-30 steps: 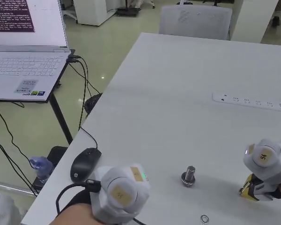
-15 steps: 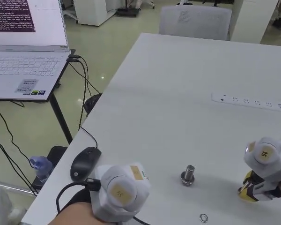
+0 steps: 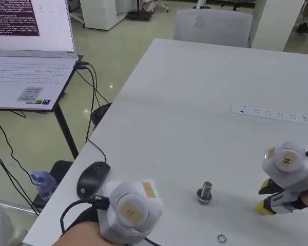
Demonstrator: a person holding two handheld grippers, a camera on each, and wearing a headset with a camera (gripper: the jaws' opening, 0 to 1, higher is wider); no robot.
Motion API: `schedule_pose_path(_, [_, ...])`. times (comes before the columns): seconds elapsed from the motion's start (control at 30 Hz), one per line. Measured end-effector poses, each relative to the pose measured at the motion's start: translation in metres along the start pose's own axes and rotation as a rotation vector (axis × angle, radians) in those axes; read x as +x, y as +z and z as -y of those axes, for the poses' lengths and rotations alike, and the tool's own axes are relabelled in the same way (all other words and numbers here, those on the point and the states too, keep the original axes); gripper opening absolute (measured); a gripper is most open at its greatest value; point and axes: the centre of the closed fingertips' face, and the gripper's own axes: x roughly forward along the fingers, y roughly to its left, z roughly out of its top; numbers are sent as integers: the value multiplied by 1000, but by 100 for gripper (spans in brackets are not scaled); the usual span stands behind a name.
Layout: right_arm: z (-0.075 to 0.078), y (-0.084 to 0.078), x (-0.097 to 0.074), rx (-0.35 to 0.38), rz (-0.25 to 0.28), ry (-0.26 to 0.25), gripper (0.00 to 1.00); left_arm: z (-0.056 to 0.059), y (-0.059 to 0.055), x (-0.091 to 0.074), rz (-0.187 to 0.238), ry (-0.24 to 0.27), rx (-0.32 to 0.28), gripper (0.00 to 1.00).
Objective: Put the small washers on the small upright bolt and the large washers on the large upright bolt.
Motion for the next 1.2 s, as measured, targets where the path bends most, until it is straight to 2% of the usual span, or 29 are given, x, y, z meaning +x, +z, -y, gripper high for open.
schedule_pose_path(0.33, [-18, 26, 0, -35, 28, 22, 29, 0, 0, -4, 2, -3, 12, 84])
schedule_pose_path(0.67, [-43, 45, 9, -86, 36, 56, 29, 2, 0, -6, 1, -9, 29, 84])
schedule_pose_path(0.9, [-59, 49, 12, -110, 34, 74, 28, 3, 1, -7, 4, -9, 33, 85])
schedule_pose_path(1.2, [-77, 45, 19, -113, 48, 99, 28, 3, 4, -8, 14, -6, 34, 86])
